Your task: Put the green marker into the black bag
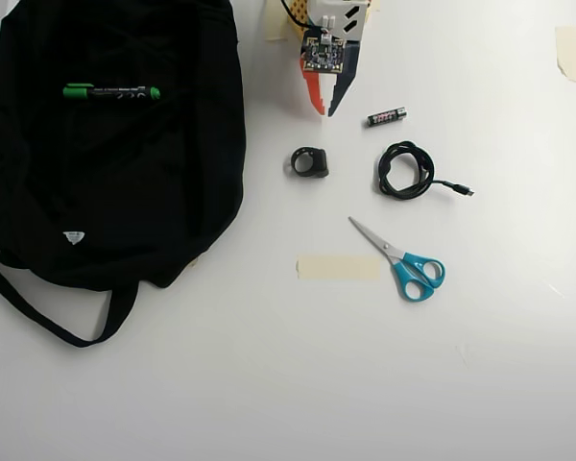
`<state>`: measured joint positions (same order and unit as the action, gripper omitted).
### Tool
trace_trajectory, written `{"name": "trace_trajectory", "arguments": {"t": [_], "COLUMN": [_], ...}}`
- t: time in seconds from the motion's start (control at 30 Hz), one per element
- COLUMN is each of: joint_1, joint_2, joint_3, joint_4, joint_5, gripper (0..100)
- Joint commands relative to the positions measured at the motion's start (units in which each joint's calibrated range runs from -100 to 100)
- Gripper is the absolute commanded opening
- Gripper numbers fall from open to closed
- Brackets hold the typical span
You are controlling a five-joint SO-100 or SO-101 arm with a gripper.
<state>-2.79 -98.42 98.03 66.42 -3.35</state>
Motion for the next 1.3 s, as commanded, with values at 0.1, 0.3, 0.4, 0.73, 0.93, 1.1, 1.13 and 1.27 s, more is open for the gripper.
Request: {"name": "trace_trajectory", "arguments": {"t": [0.1, 0.3, 0.4, 0.73, 0.93, 1.1, 1.13, 1.27], "joint_1": [-0.35, -0.35, -0.35, -0.27, -0.27, -0.27, -0.27, -0.27], "joint_2": [-1.08, -1.08, -1.0, -1.0, -1.0, -1.0, -1.0, -1.0], "joint_3": [1.25, 1.25, 1.25, 1.25, 1.25, 1.25, 1.25, 1.25], "joint_4": [6.01, 6.1, 6.1, 6.1, 6.1, 6.1, 6.1, 6.1], "joint_5": [0.25, 0.2, 0.09, 0.09, 0.09, 0.09, 0.09, 0.09], "gripper": [2, 2, 2, 2, 2, 2, 2, 2]}}
